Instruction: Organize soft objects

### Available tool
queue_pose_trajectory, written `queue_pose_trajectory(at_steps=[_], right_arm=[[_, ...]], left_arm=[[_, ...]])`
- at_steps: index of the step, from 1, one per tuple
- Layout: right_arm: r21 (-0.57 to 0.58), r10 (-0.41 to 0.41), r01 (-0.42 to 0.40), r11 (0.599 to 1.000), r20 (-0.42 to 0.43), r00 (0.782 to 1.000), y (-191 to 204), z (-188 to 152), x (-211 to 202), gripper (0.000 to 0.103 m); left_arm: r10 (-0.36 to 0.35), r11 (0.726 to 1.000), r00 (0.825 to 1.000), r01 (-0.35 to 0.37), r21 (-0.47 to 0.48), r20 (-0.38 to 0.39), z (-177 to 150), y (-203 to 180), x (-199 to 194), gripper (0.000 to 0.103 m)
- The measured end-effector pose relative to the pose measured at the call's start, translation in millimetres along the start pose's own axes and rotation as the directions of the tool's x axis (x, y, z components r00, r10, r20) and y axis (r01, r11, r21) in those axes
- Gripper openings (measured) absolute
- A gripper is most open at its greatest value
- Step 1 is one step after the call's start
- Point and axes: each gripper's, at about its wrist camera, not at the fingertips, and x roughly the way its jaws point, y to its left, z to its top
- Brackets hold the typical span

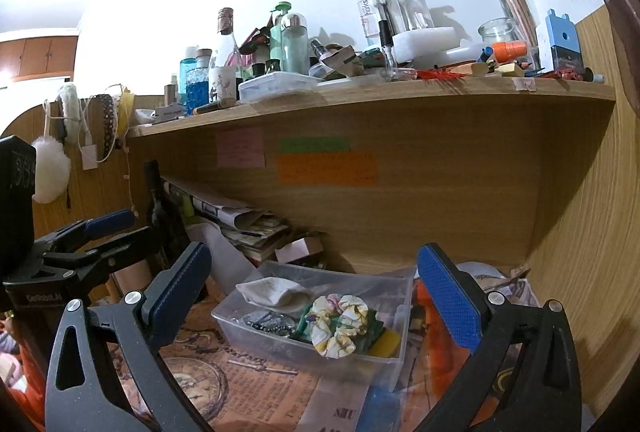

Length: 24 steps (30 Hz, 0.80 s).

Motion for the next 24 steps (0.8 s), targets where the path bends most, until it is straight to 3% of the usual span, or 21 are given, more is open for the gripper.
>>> queue_pose_trajectory(at_steps=[24], right_arm=[[0.006,0.006,-0.006,1.000,-0.003,1.000,2.0,-2.1,0.2,0.103]], left_arm=[[-0.006,1.000,1.000,0.006,0.004,0.002,-1.3,2.2,2.8,0.102]])
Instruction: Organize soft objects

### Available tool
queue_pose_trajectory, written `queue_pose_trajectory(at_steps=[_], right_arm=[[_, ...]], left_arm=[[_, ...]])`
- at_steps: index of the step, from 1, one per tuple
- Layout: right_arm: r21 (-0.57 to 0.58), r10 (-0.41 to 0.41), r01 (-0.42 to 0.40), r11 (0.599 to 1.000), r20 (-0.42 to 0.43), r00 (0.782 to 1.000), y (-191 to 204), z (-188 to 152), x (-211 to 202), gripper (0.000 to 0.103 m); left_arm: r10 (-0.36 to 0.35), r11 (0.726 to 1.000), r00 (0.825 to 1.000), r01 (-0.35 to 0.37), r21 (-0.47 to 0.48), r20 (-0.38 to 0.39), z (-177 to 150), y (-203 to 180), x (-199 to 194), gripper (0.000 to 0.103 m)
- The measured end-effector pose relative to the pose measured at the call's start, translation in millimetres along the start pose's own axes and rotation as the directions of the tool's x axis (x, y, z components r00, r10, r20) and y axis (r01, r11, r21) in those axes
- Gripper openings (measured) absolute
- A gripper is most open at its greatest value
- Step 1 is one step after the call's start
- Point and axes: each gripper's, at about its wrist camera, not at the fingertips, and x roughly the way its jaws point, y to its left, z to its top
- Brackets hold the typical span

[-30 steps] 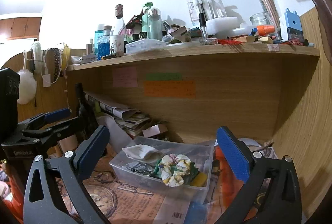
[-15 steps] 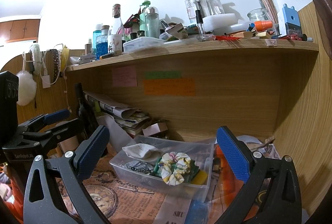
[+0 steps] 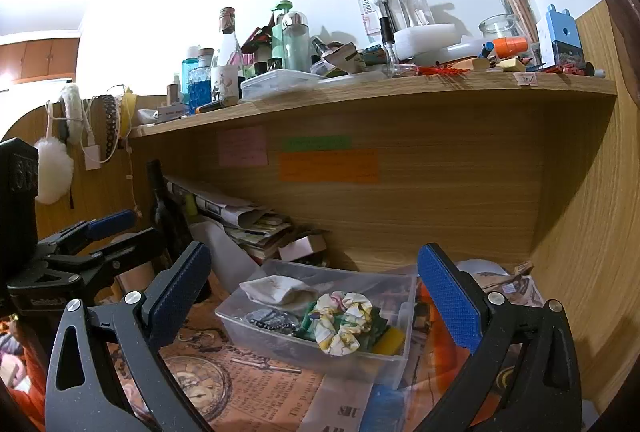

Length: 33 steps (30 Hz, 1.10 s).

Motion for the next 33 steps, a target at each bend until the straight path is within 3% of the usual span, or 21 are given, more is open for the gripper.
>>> queue_pose_trajectory(at_steps=[33], right_arm=[[0.011,-0.003,0.003,1.000,-0.021,1.000,-0.6,-3.0,8.5,0.103]], left_arm=[[-0.031,0.999,0.999,0.031,-0.008,-0.023,-5.6,5.3,8.2,0.102]])
